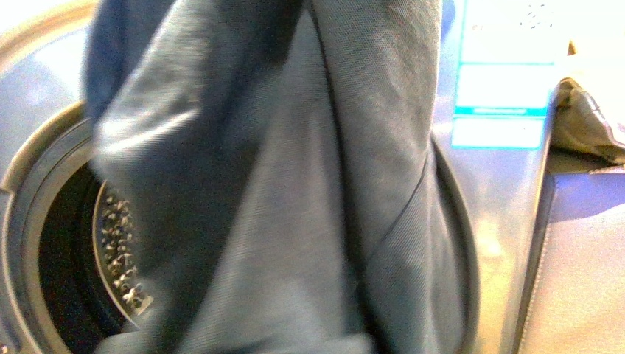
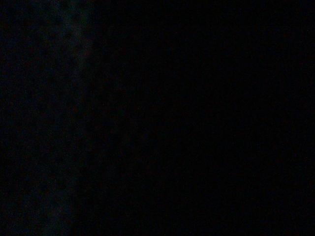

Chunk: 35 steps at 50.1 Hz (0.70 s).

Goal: Collect clothes from washing machine

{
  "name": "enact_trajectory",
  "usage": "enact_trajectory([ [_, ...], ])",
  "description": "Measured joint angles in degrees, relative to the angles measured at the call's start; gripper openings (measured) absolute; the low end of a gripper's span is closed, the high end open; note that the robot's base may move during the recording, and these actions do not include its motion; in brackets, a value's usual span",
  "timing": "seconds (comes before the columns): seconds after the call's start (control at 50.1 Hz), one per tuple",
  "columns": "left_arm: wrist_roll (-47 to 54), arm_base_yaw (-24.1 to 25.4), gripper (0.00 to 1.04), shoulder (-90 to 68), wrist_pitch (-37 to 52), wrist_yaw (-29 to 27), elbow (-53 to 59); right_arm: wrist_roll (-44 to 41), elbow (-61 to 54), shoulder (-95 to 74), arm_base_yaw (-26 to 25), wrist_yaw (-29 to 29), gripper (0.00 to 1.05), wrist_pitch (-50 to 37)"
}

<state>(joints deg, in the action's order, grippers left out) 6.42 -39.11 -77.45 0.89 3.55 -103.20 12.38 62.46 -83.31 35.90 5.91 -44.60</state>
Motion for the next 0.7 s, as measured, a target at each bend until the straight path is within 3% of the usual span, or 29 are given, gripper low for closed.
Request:
enact_trajectory([
  [0.399, 0.0, 0.0, 0.08, 0.0, 0.0, 0.0, 0.0, -2.7, 5.8, -2.5, 2.0, -15.1, 0.95, 3.6],
  [0.539, 0.0, 0.0, 0.10, 0.0, 0.0, 0.0, 0.0, -3.6, 5.7, -2.0, 1.6, -20.3, 0.77, 3.0],
  [0.699, 0.0, 0.0, 0.43, 0.0, 0.0, 0.1, 0.0, -1.7, -0.4, 3.0, -1.8, -23.3, 0.44, 1.1],
])
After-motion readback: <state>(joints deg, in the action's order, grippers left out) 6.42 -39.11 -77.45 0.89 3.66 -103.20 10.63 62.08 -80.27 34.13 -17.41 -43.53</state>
